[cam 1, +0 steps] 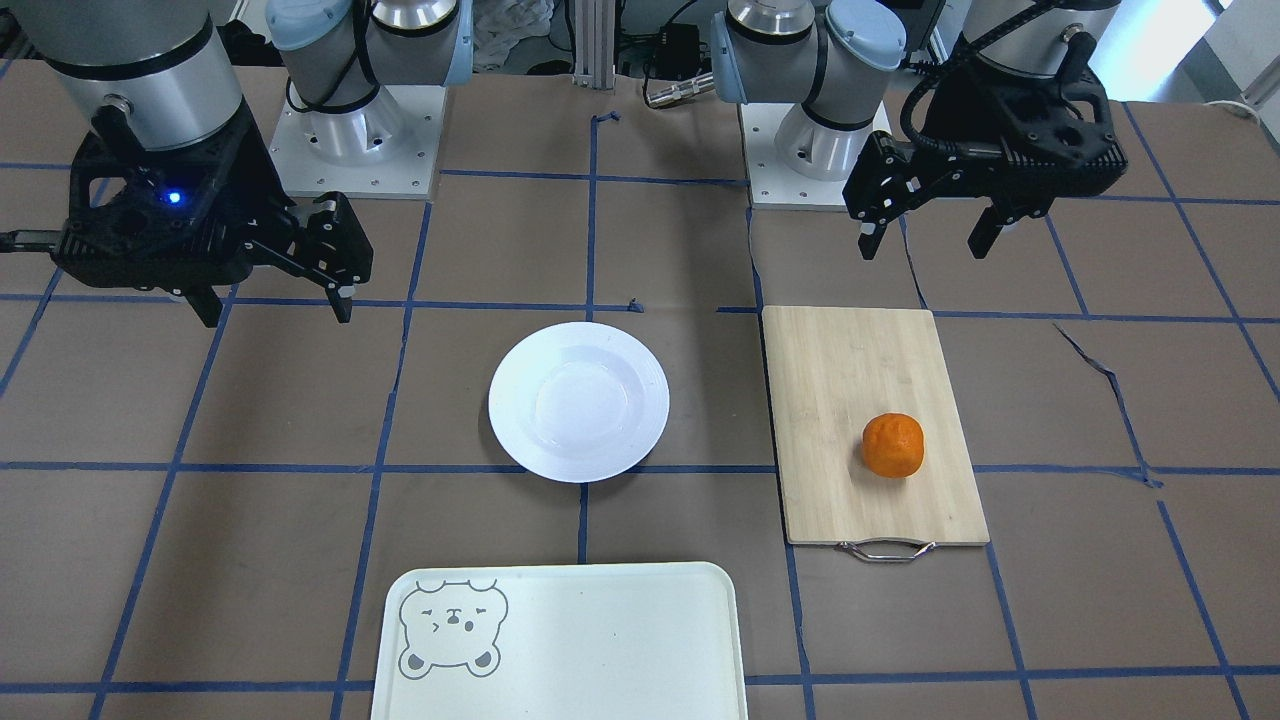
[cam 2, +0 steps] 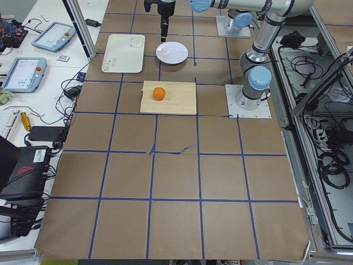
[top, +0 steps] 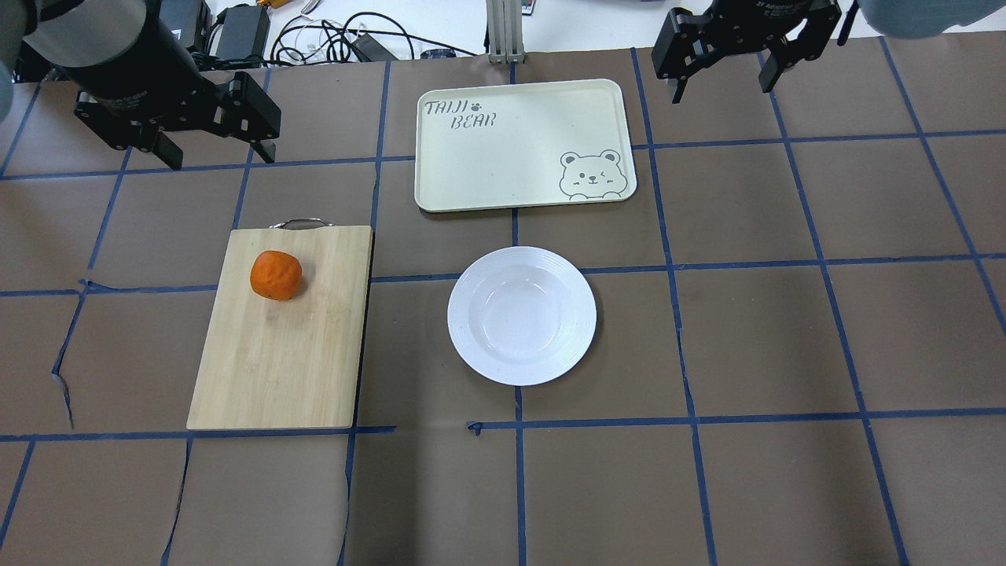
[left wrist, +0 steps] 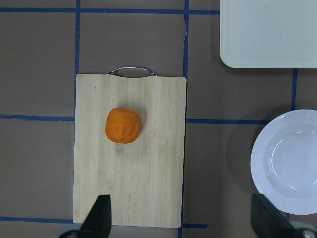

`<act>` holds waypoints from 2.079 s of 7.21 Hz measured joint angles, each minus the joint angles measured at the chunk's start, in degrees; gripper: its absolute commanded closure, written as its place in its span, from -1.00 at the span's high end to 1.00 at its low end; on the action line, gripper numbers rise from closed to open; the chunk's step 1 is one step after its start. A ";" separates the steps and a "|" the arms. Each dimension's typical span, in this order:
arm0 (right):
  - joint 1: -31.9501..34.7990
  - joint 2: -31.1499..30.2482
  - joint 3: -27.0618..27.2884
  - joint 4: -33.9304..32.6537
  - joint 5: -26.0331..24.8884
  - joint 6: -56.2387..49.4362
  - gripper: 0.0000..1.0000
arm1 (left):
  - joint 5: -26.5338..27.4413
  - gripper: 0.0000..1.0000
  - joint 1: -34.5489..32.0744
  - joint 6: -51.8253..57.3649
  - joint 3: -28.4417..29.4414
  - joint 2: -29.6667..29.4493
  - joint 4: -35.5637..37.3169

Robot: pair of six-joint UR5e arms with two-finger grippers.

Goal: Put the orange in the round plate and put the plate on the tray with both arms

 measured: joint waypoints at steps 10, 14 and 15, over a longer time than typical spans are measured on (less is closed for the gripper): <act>-0.44 -0.29 0.52 1.15 -0.12 -1.64 1.00 | 0.22 1.00 2.00 -0.29 -1.19 -0.79 -3.90; -0.32 -0.25 0.60 1.29 -0.15 -2.15 1.00 | 2.30 1.00 8.26 10.35 -11.47 -11.33 8.32; -0.28 -0.25 0.62 1.31 -0.14 -2.12 1.00 | 3.51 1.00 8.60 13.42 -14.11 -14.64 14.27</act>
